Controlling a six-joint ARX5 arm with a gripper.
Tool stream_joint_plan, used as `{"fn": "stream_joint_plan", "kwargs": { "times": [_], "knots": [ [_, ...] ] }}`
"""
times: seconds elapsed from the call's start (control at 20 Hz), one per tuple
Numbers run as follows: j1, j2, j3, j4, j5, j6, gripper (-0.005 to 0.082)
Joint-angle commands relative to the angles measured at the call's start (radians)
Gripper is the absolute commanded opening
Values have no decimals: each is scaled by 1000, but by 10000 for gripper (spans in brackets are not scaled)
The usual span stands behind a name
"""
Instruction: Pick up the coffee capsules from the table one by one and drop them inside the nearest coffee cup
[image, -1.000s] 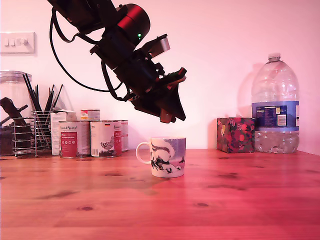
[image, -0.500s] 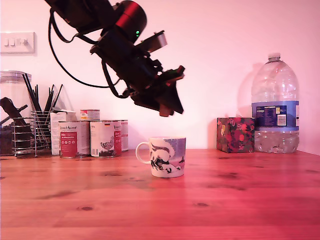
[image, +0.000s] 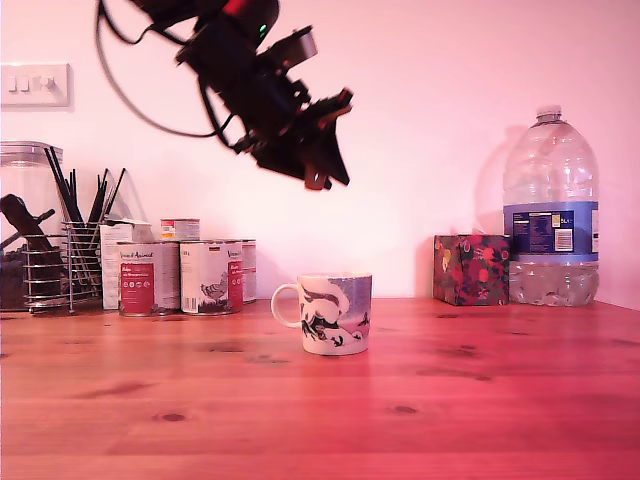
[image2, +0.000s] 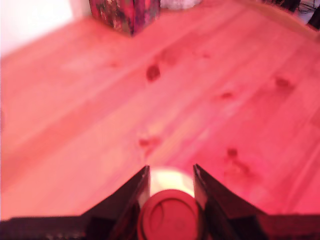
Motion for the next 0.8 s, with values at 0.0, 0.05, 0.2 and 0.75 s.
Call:
{"fn": "stream_joint_plan", "kwargs": {
  "times": [0.0, 0.05, 0.2, 0.75],
  "knots": [
    [4, 83, 26, -45, 2, 5, 175],
    [4, 105, 62, -75, 2, 5, 175],
    [4, 167, 142, -137, 5, 5, 175],
    [4, 248, 190, -193, 23, 0, 175]
  ]
}}
